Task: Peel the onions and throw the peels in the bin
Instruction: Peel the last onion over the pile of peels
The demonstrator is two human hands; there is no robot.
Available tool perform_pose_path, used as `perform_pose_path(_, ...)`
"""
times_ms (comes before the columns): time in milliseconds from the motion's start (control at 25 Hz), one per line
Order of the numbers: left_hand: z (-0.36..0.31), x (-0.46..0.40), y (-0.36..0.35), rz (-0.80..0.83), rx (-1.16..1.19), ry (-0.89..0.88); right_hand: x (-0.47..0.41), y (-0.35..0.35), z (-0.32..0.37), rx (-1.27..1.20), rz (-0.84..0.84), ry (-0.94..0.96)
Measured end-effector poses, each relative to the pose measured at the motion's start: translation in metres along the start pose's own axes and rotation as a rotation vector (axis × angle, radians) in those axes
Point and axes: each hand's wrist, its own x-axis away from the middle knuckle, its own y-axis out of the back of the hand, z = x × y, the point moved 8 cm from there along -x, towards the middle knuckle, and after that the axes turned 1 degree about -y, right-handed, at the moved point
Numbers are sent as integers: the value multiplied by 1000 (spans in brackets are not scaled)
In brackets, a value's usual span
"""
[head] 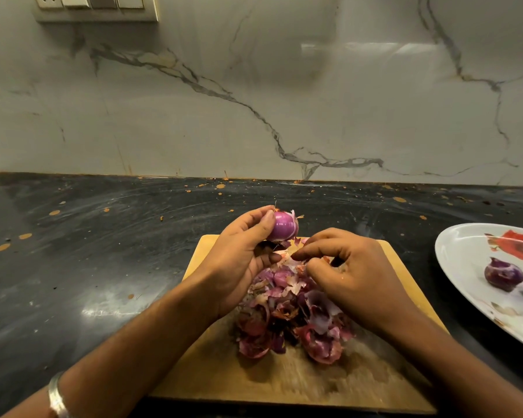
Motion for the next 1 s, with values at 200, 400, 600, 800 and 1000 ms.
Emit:
perform_pose_path(200,-1,6,-15,135,-67,-50,-3,12,-15,-203,-81,-148)
perform_pose_path(400,-2,11,-21,211,-136,-40,-7,6,-23,-327,-26,-191)
perform_pose_path(600,-3,13,-24,220,-156,-55,-9,7,-26,-366,-12,-194)
perform_pose_path(800,-6,12,-20,193,-226,-90,-10,5,-28,-392,7,-192)
perform_pose_path(1000,-7,13,-22,219,-242,-80,-11,8,-20,-182,12,-82)
